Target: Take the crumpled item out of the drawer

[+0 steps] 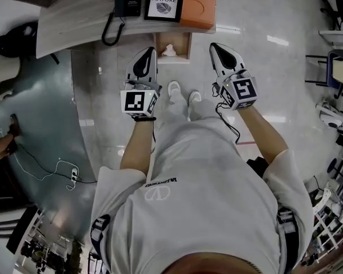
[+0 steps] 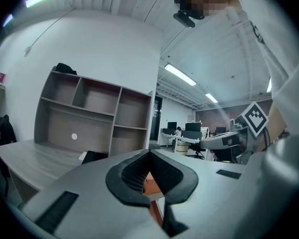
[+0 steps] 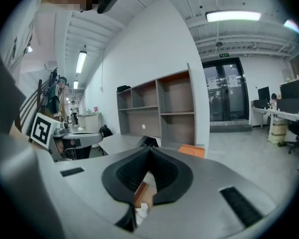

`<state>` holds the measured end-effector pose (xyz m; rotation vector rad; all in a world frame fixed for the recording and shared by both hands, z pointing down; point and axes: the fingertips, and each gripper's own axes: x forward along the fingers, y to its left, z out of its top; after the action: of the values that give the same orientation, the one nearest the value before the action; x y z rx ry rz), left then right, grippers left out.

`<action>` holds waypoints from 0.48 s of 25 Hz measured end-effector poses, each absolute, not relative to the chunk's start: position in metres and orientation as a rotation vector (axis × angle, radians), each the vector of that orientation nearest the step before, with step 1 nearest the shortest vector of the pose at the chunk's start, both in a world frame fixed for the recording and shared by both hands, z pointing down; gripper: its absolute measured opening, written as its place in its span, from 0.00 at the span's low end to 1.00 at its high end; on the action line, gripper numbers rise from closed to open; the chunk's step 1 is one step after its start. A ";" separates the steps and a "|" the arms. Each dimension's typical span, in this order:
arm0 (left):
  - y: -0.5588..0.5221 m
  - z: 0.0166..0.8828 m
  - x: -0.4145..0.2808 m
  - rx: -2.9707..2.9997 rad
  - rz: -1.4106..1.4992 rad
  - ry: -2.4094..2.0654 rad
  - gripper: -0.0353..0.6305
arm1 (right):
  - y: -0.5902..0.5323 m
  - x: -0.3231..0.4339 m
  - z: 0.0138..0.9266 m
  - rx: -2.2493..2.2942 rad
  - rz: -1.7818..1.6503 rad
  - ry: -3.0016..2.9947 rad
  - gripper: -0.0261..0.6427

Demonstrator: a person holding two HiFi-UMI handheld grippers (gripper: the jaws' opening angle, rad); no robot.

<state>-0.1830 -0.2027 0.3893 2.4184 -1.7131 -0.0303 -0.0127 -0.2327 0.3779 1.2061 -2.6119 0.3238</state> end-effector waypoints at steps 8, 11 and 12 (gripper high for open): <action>-0.233 0.451 -0.159 2.347 0.067 -1.680 0.05 | -0.260 -0.018 0.444 1.112 0.385 -2.582 0.04; -0.237 0.468 -0.159 2.328 0.103 -1.661 0.05 | -0.261 -0.032 0.467 1.049 0.429 -2.578 0.04; -0.238 0.474 -0.159 2.317 0.112 -1.659 0.06 | -0.261 -0.037 0.475 1.028 0.444 -2.578 0.04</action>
<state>-0.1592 -0.2384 0.4740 2.3170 -1.6594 0.1124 -0.0368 -0.2614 0.4749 1.0281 -2.5775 0.4439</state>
